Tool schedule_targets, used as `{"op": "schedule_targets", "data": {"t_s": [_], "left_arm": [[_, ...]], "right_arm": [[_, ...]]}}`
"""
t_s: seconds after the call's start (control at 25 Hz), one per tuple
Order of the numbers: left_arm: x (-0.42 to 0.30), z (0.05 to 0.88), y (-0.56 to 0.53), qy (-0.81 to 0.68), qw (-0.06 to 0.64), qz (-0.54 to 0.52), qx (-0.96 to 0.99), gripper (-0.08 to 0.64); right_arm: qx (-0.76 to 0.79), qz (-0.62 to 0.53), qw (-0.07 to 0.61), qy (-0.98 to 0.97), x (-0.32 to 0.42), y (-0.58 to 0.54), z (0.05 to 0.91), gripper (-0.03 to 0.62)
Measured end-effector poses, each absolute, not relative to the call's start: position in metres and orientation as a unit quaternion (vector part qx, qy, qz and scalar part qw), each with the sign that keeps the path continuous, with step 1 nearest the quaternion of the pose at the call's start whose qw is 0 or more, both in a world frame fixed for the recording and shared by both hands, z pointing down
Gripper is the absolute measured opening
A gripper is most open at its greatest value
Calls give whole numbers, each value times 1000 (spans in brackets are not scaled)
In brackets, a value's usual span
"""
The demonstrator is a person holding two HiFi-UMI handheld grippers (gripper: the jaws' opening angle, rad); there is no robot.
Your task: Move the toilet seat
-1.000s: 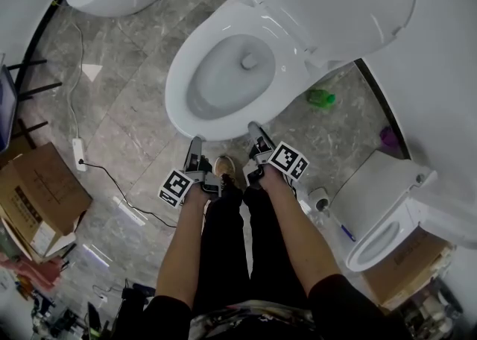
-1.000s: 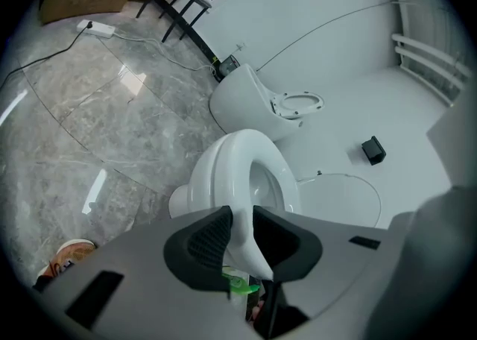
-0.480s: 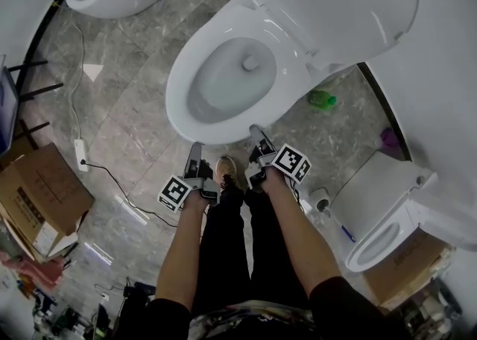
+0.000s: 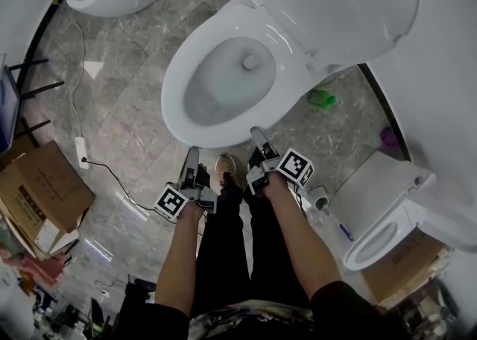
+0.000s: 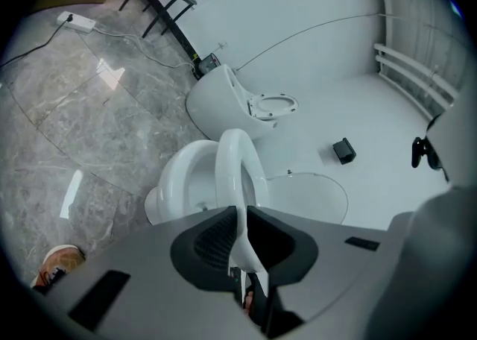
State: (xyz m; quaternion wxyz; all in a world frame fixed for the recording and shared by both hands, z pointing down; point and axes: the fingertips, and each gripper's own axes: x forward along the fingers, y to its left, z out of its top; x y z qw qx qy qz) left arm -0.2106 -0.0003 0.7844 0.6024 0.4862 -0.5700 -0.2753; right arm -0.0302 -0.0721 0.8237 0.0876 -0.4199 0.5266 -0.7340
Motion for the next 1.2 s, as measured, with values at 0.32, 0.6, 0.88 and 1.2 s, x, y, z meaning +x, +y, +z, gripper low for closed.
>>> {"op": "schedule_targets", "data": {"t_s": [0.32, 0.6, 0.88, 1.2], "left_arm": [[-207, 740, -4, -549, 575, -237, 558, 51], [-200, 697, -18, -525, 537, -203, 628, 36], [-179, 652, -45, -493, 442, -113, 741, 35], [-164, 606, -74, -487, 328, -32, 809, 35]], "right_arm": [[-418, -745, 132, 503, -25, -75, 794, 150], [-426, -739, 167, 495, -18, -79, 768, 150], [-438, -736, 181, 483, -14, -83, 755, 149], [-437, -737, 197, 477, -12, -87, 746, 149]]}}
